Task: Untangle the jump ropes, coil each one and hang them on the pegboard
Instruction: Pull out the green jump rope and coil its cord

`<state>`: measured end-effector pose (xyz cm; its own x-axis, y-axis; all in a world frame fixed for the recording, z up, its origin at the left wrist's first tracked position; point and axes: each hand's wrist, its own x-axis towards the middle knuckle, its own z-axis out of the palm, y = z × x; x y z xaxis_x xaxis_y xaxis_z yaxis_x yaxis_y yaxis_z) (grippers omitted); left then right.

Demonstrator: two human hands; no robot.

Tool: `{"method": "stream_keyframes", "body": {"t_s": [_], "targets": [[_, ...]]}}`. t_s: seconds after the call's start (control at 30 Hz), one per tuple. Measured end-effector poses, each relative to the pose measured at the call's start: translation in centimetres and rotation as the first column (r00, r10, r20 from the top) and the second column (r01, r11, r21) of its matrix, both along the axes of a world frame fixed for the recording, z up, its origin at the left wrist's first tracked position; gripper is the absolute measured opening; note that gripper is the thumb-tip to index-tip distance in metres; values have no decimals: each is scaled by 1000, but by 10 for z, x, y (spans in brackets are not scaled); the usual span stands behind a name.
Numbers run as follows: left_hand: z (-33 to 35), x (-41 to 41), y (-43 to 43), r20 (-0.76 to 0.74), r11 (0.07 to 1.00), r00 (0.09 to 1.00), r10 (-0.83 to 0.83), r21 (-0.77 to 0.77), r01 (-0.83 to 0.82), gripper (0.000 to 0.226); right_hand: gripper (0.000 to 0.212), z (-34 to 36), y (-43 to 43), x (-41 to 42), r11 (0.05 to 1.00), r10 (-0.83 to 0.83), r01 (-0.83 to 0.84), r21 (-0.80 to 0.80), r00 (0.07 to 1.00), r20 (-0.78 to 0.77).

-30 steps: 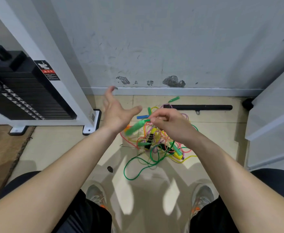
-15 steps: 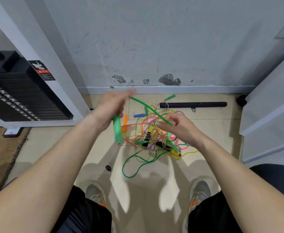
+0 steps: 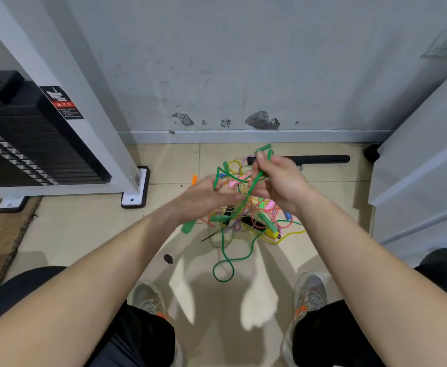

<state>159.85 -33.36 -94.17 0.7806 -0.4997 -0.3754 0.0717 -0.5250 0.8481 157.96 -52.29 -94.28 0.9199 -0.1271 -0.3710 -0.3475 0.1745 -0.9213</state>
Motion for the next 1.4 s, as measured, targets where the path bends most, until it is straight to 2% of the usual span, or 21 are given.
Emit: {"method": "stream_keyframes", "body": {"t_s": [0.1,0.2,0.27,0.33,0.4,0.47,0.53,0.57,0.6,0.67,0.7,0.73,0.8,0.83,0.9,0.97,1.03,1.13,1.27,1.3,1.4], "targets": [[3,-11,-9,-69,973,979,-190,-144,178,15,27,47,13,21,987,-88,77,140,994,69],[1,-9,-5,-84,956,955,-286,-89,278,30,31,74,6,38,977,-166,153,150,983,81],[1,-6,-5,-139,967,965,-221,-157,199,43,40,76,-3,42,984,-169,166,67,985,47],[13,0,-8,-279,936,953,-118,-352,13,44,59,64,-9,40,991,-104,98,-92,993,-63],[35,8,-10,-464,826,881,-93,-530,-192,47,64,36,-10,29,979,-105,81,-187,987,-121],[58,16,-11,-558,692,814,-164,-653,-308,52,51,2,-12,15,944,-262,247,-219,964,-41],[77,21,-12,-584,601,782,-218,-711,-364,51,40,-28,-19,-3,785,-458,468,-406,880,128],[85,23,-15,-585,571,777,-232,-729,-378,50,38,-41,-25,-14,685,-530,540,-489,830,174],[92,24,-18,-583,548,776,-241,-742,-388,49,35,-56,-31,-24,640,-576,577,-508,797,179],[103,27,-26,-590,501,759,-277,-762,-410,47,33,-92,-39,-41,731,-495,452,-511,867,58],[107,29,-30,-598,470,737,-314,-773,-427,47,41,-114,-43,-46,782,-365,290,-553,931,-28],[110,31,-34,-603,434,708,-368,-784,-443,47,52,-136,-47,-49,780,-190,78,-621,975,-116],[113,35,-38,-598,361,640,-482,-801,-477,43,70,-164,-46,-50,630,90,-281,-724,952,-292],[113,37,-39,-600,334,612,-516,-798,-501,41,77,-172,-42,-47,587,134,-376,-717,919,-372],[111,41,-40,-603,299,574,-554,-788,-539,39,85,-184,-32,-37,642,107,-396,-657,894,-435],[108,44,-40,-605,281,552,-574,-779,-561,39,84,-197,-24,-24,689,30,-314,-654,913,-406],[104,48,-36,-613,281,537,-579,-769,-575,39,72,-211,-21,-12,743,-139,-153,-651,917,-373],[99,58,-26,-624,292,526,-578,-760,-581,40,55,-222,-29,-3,802,-400,103,-589,825,-400],[97,69,-19,-634,308,539,-555,-758,-575,40,102,-234,-48,4,797,-577,314,-516,648,-497],[95,71,-18,-631,309,535,-562,-760,-572,40,98,-237,-51,9,807,-559,297,-510,661,-500],[83,80,-12,-627,312,542,-561,-766,-563,41,50,-241,-59,25,854,-424,163,-494,768,-480]]}}
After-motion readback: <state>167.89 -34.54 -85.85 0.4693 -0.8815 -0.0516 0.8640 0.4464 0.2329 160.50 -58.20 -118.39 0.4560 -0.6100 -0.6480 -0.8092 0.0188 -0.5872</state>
